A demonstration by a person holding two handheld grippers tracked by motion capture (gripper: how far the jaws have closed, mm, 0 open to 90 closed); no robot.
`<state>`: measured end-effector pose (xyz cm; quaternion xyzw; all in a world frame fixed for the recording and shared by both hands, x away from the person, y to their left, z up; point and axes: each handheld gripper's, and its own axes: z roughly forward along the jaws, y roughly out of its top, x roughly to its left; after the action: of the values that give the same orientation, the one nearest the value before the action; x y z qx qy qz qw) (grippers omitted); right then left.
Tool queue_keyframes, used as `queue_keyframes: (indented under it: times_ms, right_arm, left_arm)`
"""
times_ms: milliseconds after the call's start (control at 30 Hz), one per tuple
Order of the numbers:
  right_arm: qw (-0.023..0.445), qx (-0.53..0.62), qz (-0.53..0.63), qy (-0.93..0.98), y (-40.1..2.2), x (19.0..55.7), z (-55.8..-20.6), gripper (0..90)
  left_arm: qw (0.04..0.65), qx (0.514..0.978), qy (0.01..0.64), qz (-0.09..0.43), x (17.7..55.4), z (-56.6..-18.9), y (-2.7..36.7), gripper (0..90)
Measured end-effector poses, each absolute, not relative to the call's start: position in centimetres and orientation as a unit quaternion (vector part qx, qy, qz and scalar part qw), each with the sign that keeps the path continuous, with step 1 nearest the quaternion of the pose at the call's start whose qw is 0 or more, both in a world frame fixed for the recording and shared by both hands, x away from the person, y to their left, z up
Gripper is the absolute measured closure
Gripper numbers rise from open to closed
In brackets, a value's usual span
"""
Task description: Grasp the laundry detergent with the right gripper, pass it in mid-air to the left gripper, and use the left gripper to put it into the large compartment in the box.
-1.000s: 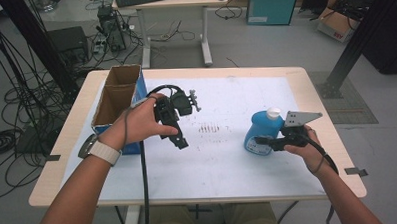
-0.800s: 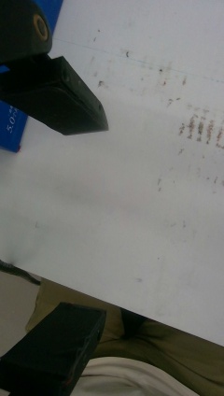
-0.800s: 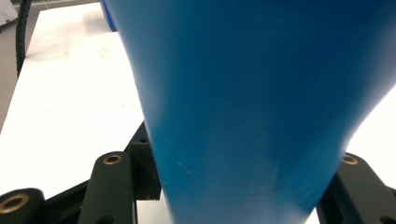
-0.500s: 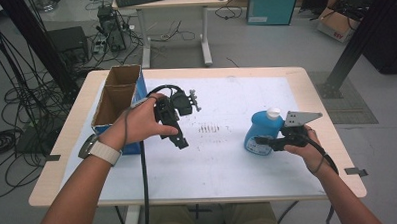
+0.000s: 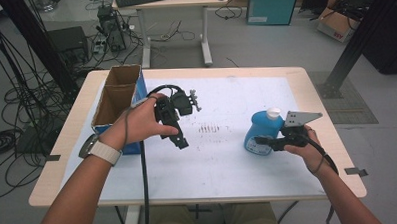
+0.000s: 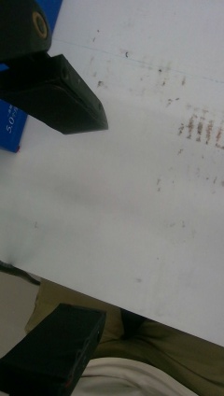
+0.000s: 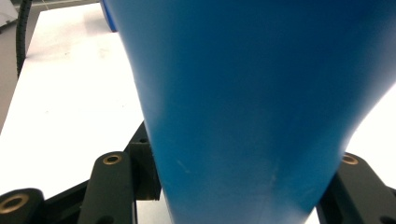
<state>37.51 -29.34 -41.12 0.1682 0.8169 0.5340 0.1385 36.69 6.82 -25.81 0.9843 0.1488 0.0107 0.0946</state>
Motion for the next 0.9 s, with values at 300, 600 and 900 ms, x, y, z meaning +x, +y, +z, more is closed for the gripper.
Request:
queue_keyframes:
  times_ms: [300,600,900]
  right_arm:
    - [0.138,0.169,0.534,0.817,-29.34,37.51,-41.12,43.2]
    - [0.138,0.167,0.534,0.817,-29.37,37.54,-41.13,43.2]
    - [0.138,0.167,0.534,0.817,-29.38,37.56,-41.14,43.2]
  left_arm:
    - [0.097,0.984,0.149,0.013,36.65,-25.77,6.84,9.1]
    - [0.096,0.984,0.149,0.013,36.68,-25.71,6.93,9.2]
    - [0.098,0.984,0.15,0.014,36.66,-25.68,6.99,9.2]
